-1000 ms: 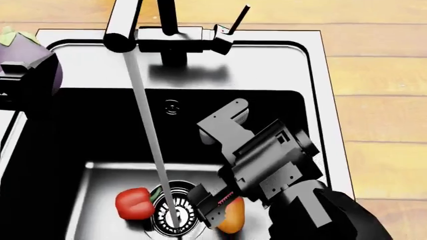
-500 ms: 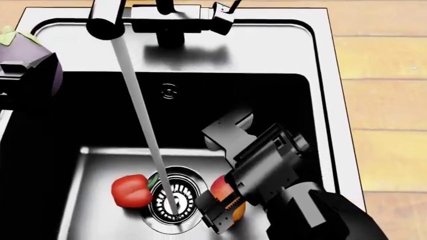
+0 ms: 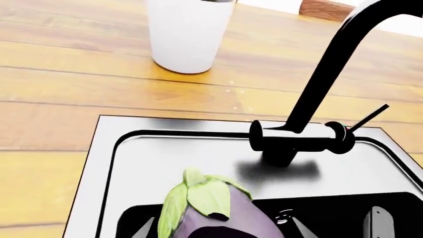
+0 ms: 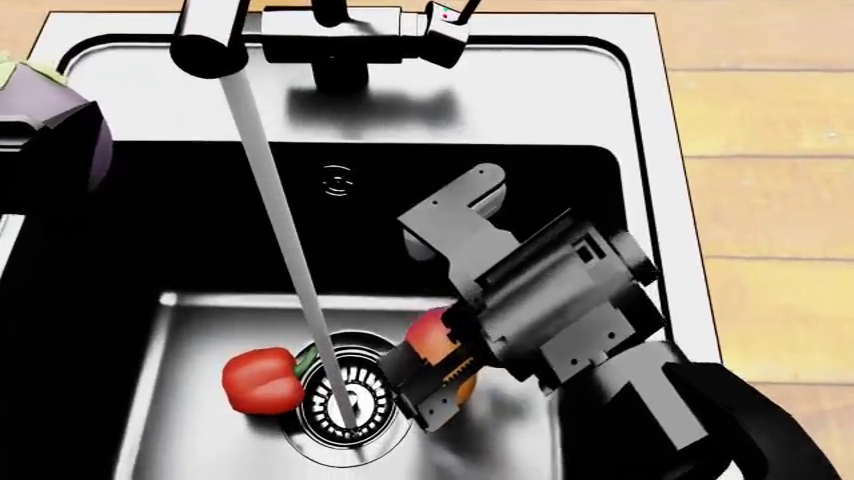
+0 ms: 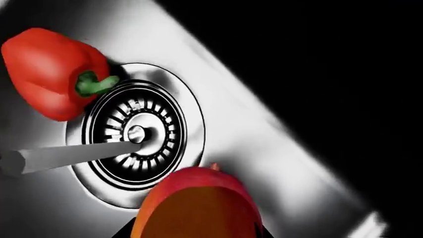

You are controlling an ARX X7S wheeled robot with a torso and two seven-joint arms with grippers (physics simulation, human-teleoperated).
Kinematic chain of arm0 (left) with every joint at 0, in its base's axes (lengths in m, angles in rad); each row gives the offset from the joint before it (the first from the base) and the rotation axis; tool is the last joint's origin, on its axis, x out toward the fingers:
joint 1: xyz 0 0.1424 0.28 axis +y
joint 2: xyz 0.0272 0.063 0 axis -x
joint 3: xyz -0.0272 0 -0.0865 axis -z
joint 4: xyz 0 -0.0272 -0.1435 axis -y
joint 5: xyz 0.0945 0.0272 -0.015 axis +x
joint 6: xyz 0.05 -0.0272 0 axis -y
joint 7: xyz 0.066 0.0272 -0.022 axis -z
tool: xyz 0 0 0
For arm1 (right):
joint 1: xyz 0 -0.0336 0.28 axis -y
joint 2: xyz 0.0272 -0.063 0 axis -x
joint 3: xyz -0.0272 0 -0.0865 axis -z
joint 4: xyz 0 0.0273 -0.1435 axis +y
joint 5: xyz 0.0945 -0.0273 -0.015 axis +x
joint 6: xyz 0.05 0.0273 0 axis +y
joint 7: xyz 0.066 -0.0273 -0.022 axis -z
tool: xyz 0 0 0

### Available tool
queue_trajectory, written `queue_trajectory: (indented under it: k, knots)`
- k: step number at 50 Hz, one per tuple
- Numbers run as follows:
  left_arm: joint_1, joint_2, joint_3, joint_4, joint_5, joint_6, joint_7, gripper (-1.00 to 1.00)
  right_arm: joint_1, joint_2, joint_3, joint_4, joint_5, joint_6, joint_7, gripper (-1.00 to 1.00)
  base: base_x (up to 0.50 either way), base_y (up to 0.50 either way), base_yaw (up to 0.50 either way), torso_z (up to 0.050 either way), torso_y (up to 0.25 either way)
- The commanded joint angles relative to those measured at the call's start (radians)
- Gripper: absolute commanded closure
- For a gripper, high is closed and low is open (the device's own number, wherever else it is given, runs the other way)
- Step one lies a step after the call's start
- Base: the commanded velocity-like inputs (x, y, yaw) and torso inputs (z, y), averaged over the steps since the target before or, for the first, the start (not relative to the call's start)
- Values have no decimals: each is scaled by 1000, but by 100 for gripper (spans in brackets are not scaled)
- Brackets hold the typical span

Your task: Pick the eggplants and mangos from the sink and place them in one bowl. Place the bell pepper in the other bowl. Then turn off the sink faucet.

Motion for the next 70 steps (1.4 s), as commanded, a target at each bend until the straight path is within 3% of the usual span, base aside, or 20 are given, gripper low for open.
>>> queue_trajectory:
  k: [1, 7, 15, 21, 25, 29, 33, 43, 70]
  knots:
    - [-37, -46, -22, -18, -60, -20, -7, 100, 32, 123, 73, -380, 89, 209, 78, 100, 0, 0, 0, 0, 0]
    - [-38, -34, -16, -12, -64, -17, -23, 100, 46, 197, 193, -605, 170, 346, 165, 100, 0, 0, 0, 0, 0]
    - [-28, -44, -27, -18, -57, -2, -8, 100, -44, 333, 610, -1060, 329, 505, 432, 100, 0, 0, 0, 0, 0]
    - [-30, -42, -20, -23, -43, 4, 1, 100, -106, 401, 820, -1298, 413, 586, 565, 100, 0, 0, 0, 0, 0]
    - [4, -42, -26, -4, -37, 18, 8, 100, -238, 405, 981, -1459, 445, 579, 680, 100, 0, 0, 0, 0, 0]
    - [3, -42, -24, -4, -35, 20, 13, 100, -263, 444, 1057, -1522, 531, 603, 762, 100, 0, 0, 0, 0, 4]
    - [3, -35, -19, 1, -36, 22, 7, 100, -215, 489, 1070, -1505, 682, 601, 888, 100, 0, 0, 0, 0, 0]
    - [21, -30, -29, 15, -65, 31, 22, 100, -236, 527, 1101, -1495, 846, 589, 1037, 100, -1, 0, 0, 0, 147]
    - [32, -34, -23, 35, -61, 45, 34, 100, -311, 558, 1090, -1471, 918, 515, 1134, 100, 2, 0, 0, 1, 250]
